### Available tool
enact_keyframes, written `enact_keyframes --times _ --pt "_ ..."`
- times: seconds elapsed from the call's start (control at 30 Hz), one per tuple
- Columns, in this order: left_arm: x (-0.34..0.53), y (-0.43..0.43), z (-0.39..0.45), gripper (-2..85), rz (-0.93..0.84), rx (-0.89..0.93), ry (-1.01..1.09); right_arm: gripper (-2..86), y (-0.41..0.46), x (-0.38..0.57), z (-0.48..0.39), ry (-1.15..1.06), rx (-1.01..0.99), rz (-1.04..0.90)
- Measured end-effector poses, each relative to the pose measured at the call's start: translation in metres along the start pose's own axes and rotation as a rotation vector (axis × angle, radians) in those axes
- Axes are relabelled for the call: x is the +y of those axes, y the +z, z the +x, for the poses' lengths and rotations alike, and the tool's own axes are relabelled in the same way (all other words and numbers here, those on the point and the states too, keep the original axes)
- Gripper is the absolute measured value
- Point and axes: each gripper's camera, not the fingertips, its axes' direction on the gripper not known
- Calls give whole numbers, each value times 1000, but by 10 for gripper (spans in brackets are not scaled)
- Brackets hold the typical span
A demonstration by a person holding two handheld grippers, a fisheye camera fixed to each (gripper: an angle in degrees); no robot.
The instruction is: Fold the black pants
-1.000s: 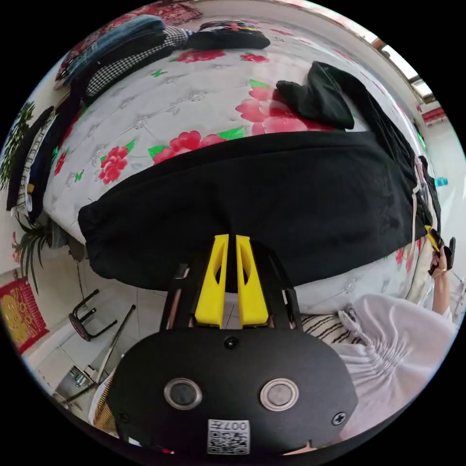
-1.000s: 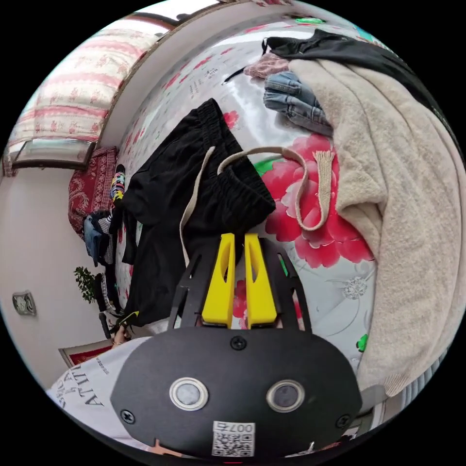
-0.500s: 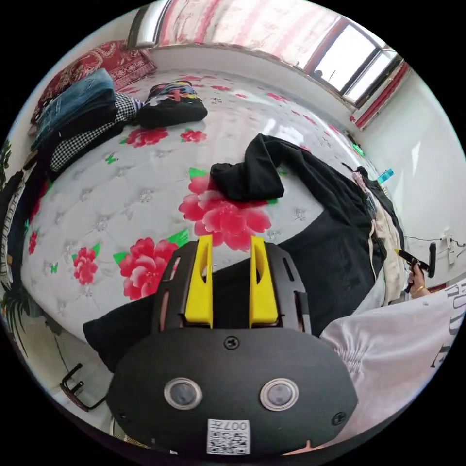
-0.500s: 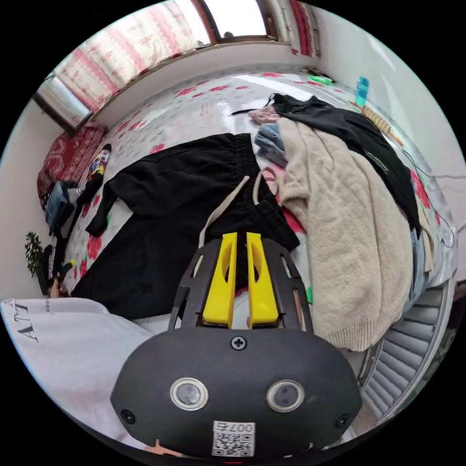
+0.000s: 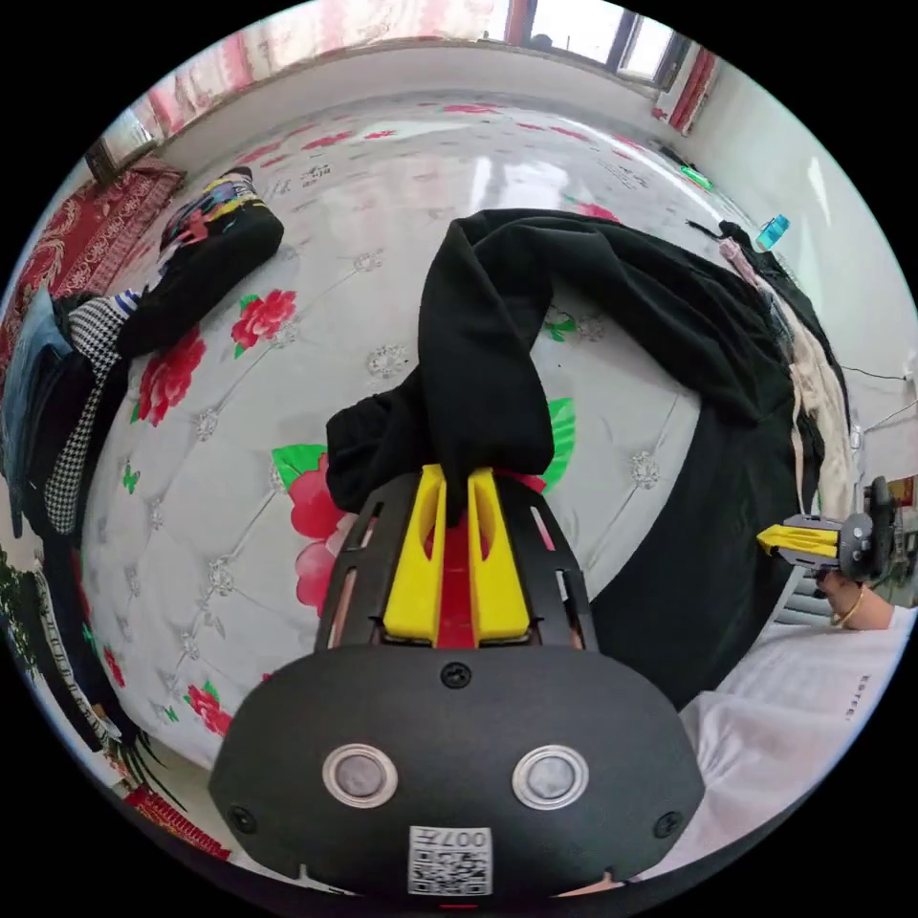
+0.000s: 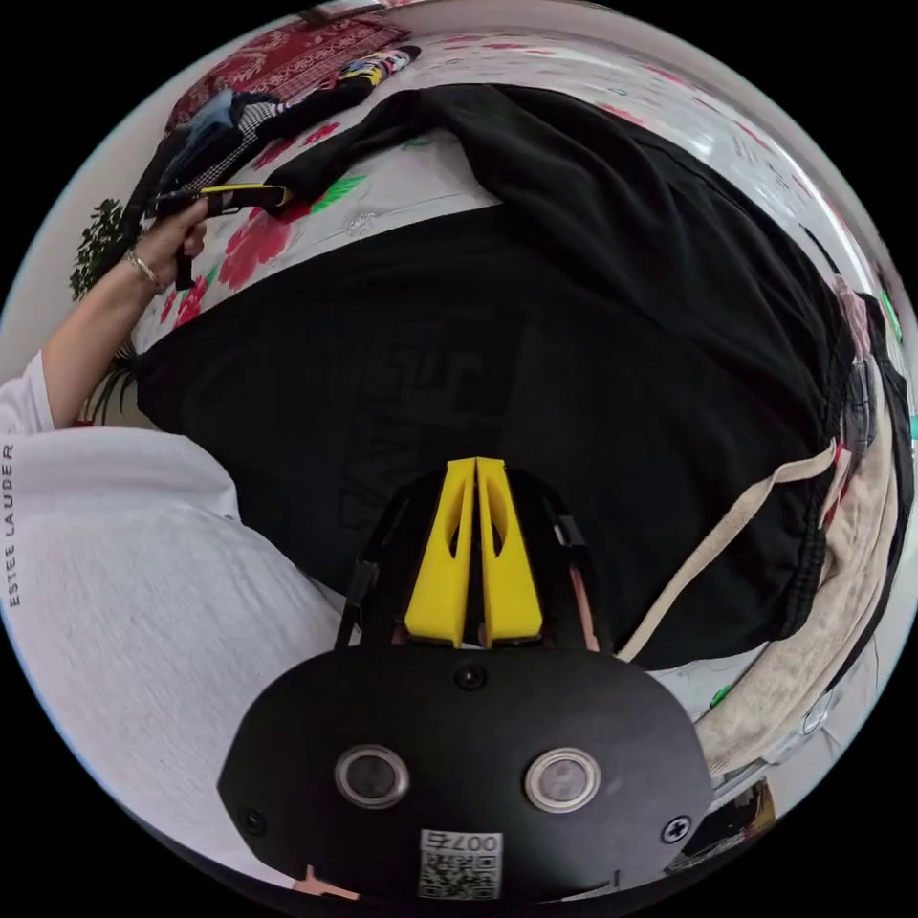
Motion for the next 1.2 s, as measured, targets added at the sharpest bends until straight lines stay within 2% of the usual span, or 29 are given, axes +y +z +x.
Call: enact_keyframes --times 0.07,0.13,0.2,0.27,0.37,0.43,0.53,0.63,0.73,0.87,0.97,1.1,1.2 --pt "5 -50 -40 33 62 317 -2 -2 5 -4 -3 -11 14 -19" --pt "9 -89 -76 34 80 514 19 -2 10 -7 -4 -6 12 -34" --pt "16 -127 -123 36 164 582 -36 -2 17 -10 -3 -13 12 -46" --pt "21 -154 -194 47 246 629 -209 -2 21 -12 -1 -9 1 -52" --pt "36 -169 -254 73 406 551 -440 -2 28 -15 7 21 -37 -62" --pt "41 -170 -262 98 439 445 -479 -2 33 -18 12 51 -62 -69" --pt "44 -147 -251 125 387 270 -484 -2 38 -19 13 68 -60 -70" --pt "50 -109 -244 138 323 217 -501 -3 45 -20 9 50 -20 -73" --pt "42 -78 -229 154 266 163 -415 -3 50 -22 8 39 -4 -83" --pt "4 -44 -196 151 143 -121 -201 -2 57 -26 15 52 -19 -97" --pt "-23 -18 -195 109 24 -269 -204 -2 60 -27 22 71 -44 -101" --pt "-42 -38 -202 51 9 -167 -110 -2 64 -27 27 96 -48 -105" --pt "-59 -85 -232 47 17 127 -73 -2 67 -26 28 109 -35 -100"
